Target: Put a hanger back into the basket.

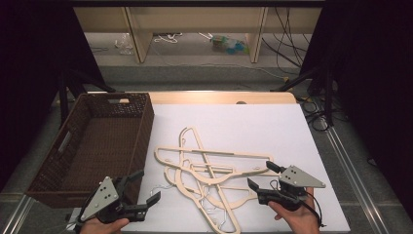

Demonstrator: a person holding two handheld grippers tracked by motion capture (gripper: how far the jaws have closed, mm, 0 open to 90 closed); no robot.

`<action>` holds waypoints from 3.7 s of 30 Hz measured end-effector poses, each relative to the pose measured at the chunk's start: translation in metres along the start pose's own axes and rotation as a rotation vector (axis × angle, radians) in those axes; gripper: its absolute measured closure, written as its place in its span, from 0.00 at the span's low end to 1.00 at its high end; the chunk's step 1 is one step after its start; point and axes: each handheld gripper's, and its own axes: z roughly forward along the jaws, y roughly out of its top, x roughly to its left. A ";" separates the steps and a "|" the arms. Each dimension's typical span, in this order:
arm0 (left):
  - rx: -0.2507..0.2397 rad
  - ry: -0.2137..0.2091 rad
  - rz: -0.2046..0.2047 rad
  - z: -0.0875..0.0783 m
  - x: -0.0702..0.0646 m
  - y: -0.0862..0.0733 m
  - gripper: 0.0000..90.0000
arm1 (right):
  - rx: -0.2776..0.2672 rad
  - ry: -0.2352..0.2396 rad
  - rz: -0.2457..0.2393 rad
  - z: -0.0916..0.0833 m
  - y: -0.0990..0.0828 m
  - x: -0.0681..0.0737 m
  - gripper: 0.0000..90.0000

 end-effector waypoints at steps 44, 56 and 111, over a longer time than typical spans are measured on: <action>0.001 0.002 0.002 0.001 0.000 0.000 0.18 | 0.449 0.249 -0.228 0.098 0.006 -0.043 0.44; 0.003 0.000 0.000 0.001 0.000 0.000 0.18 | 0.555 0.324 -0.324 0.113 0.000 -0.041 0.60; 0.203 -0.103 0.188 0.081 -0.025 -0.016 0.23 | 0.596 0.515 -0.622 0.077 0.035 -0.034 0.89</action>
